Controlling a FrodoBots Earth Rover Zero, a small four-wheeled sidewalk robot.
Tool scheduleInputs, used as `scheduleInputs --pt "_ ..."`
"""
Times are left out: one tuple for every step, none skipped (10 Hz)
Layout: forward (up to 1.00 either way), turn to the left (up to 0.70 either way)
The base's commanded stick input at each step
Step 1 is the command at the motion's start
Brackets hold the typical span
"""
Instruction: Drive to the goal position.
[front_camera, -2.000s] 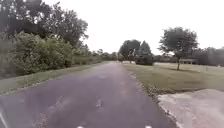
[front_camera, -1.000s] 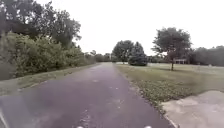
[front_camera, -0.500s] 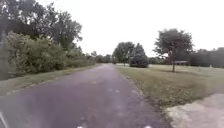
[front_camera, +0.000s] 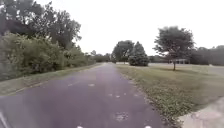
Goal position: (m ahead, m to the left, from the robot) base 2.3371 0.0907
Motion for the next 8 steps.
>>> scheduleInputs --pt "0.7 0.0" --pt "0.7 0.0" --pt "0.7 0.0" --pt "0.7 0.0" --pt "0.7 0.0" --pt "0.7 0.0" --pt "0.7 0.0" --pt "0.7 0.0"
